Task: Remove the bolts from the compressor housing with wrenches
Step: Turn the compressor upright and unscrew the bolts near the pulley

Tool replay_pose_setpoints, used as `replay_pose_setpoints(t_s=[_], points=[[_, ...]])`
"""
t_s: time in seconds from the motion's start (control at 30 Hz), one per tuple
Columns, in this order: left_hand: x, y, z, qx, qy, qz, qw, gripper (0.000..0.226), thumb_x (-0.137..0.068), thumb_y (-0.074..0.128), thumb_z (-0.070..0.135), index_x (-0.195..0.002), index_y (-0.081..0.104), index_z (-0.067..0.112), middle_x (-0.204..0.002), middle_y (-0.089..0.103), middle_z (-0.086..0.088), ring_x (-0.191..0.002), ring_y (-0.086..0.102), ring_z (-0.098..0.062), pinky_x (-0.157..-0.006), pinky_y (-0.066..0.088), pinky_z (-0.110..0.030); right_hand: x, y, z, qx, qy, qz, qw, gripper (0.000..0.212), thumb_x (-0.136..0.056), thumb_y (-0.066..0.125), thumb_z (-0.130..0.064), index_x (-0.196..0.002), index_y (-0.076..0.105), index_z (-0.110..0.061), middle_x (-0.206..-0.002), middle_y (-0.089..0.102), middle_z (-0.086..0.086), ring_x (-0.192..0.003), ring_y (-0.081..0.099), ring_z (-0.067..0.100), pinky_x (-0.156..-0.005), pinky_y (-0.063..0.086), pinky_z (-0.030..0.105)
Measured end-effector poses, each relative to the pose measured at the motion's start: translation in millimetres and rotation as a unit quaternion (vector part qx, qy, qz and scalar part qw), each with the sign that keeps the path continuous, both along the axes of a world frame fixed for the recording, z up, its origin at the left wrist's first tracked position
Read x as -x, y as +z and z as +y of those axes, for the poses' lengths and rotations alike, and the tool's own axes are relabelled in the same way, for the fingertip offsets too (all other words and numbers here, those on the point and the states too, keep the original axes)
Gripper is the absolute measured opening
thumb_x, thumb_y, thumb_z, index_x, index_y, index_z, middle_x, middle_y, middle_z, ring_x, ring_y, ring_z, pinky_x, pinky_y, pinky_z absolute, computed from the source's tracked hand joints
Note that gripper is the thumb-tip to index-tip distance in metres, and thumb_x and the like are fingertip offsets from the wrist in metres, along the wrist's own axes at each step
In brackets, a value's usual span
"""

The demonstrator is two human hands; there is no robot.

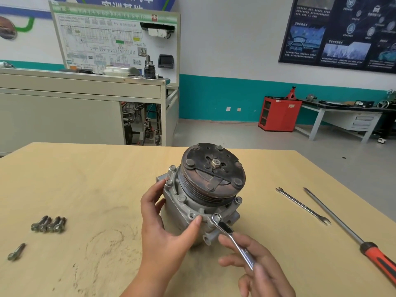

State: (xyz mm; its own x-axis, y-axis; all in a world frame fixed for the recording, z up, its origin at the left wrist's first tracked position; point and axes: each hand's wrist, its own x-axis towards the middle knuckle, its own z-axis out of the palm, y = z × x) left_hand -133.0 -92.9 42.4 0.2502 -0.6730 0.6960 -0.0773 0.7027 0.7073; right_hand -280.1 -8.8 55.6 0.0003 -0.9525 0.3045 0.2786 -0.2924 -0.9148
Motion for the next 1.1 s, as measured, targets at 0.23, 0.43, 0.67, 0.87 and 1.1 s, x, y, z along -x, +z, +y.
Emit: replay_pose_setpoints(t_s=[0.23, 0.43, 0.67, 0.87, 1.1], points=[[0.8, 0.0, -0.6, 0.000, -0.009, 0.005, 1.000, 0.074, -0.060, 0.075, 0.034, -0.123, 0.043, 0.055, -0.132, 0.050, 0.022, -0.122, 0.049, 0.002, -0.095, 0.038, -0.007, 34.5, 24.1, -51.0, -0.016, 0.030, -0.015, 0.999, 0.049, -0.034, 0.072, -0.043, -0.066, 0.074, -0.006, -0.049, 0.060, 0.019, -0.040, 0.050, 0.017, -0.039, 0.035, 0.014], [-0.5, -1.5, -0.8, -0.005, -0.008, 0.003, 1.000, 0.075, -0.060, 0.077, 0.034, -0.124, 0.043, 0.052, -0.134, 0.050, 0.017, -0.124, 0.049, -0.002, -0.096, 0.038, -0.009, 50.5, 31.3, -79.3, 0.024, 0.193, -0.147, 0.970, 0.037, -0.058, 0.069, -0.036, -0.068, 0.069, 0.000, -0.057, 0.062, 0.016, -0.053, 0.057, 0.019, -0.053, 0.044, 0.020], [0.6, -1.0, -0.8, -0.001, -0.008, 0.000, 1.000, 0.073, -0.062, 0.076, 0.033, -0.125, 0.043, 0.052, -0.134, 0.050, 0.020, -0.123, 0.049, 0.000, -0.095, 0.038, -0.007, 49.2, 1.0, -34.0, 0.048, 0.100, -0.181, 0.977, 0.039, -0.080, 0.063, -0.001, -0.118, 0.058, 0.008, -0.113, 0.059, 0.033, -0.097, 0.061, 0.030, -0.069, 0.052, 0.034], [0.4, -0.9, -0.5, 0.006, 0.003, -0.008, 1.000, 0.073, -0.063, 0.075, 0.033, -0.126, 0.041, 0.052, -0.134, 0.049, 0.020, -0.126, 0.048, -0.004, -0.098, 0.037, -0.011, 7.8, -8.6, -3.0, -0.008, -0.027, -0.015, 0.999, 0.052, -0.060, 0.043, -0.006, -0.074, 0.073, -0.047, -0.084, 0.074, -0.008, -0.065, 0.065, 0.004, -0.041, 0.042, 0.015], [0.3, -1.8, -1.3, 0.008, 0.005, -0.011, 1.000, 0.073, -0.064, 0.075, 0.034, -0.126, 0.041, 0.052, -0.134, 0.049, 0.020, -0.127, 0.047, -0.006, -0.100, 0.037, -0.013, -4.1, 3.8, -1.8, 0.084, -0.104, 0.111, 0.985, 0.041, -0.069, 0.052, -0.024, -0.092, 0.067, -0.055, -0.087, 0.074, -0.011, -0.072, 0.066, 0.004, -0.052, 0.042, 0.010]])
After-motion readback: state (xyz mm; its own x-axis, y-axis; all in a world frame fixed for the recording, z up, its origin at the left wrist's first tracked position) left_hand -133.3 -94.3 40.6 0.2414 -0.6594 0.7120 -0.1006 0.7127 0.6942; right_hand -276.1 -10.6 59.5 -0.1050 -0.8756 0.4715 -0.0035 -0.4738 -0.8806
